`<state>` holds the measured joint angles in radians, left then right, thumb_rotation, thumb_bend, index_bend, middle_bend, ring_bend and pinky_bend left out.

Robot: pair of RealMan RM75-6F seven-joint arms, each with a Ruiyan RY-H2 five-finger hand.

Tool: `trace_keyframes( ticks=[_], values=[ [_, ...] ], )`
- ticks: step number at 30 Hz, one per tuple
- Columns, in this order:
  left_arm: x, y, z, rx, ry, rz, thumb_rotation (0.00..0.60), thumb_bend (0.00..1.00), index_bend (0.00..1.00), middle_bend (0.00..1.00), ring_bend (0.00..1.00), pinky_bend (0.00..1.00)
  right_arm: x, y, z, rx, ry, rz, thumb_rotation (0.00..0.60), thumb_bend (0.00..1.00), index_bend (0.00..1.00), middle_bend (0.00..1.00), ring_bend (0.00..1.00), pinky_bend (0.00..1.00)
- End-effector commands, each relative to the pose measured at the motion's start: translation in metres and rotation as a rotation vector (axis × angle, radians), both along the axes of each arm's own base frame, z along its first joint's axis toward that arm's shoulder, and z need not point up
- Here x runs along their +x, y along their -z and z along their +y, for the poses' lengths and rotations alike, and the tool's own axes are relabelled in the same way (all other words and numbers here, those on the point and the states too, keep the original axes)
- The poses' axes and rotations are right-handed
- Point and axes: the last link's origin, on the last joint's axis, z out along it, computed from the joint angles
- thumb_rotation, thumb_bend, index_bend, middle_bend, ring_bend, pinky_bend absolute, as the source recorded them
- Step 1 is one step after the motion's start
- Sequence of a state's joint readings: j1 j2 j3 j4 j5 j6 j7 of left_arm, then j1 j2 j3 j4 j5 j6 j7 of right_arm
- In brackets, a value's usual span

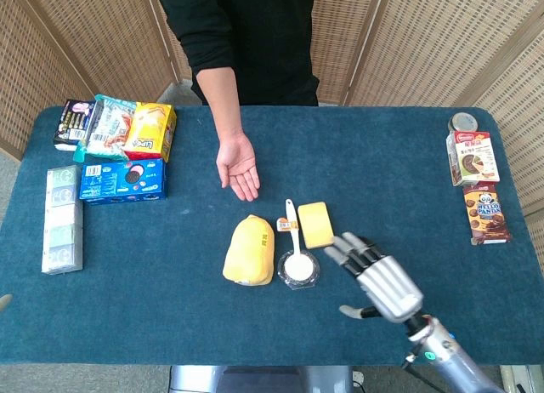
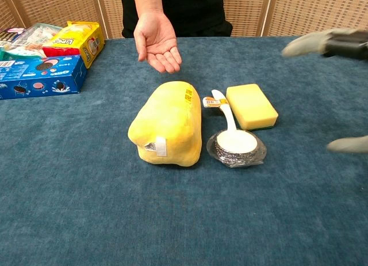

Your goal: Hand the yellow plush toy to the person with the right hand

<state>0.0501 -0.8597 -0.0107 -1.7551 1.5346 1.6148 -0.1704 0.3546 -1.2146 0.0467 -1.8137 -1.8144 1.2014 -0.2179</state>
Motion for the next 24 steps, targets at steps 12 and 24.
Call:
trace_keyframes(
  ticks=[12,24],
  values=[
    [-0.004,-0.003,0.004,0.002,-0.016,-0.011,0.6,0.17,0.0,0.0,0.0,0.11,0.083,0.07,-0.029,0.076,-0.07,0.062,0.415,0.0,0.0,0.0,0.0,0.16],
    [-0.004,-0.002,0.005,-0.005,-0.017,-0.009,0.6,0.17,0.0,0.0,0.0,0.11,0.114,0.097,-0.039,0.06,-0.046,0.132,0.411,0.0,0.0,0.0,0.0,0.18]
  ],
)
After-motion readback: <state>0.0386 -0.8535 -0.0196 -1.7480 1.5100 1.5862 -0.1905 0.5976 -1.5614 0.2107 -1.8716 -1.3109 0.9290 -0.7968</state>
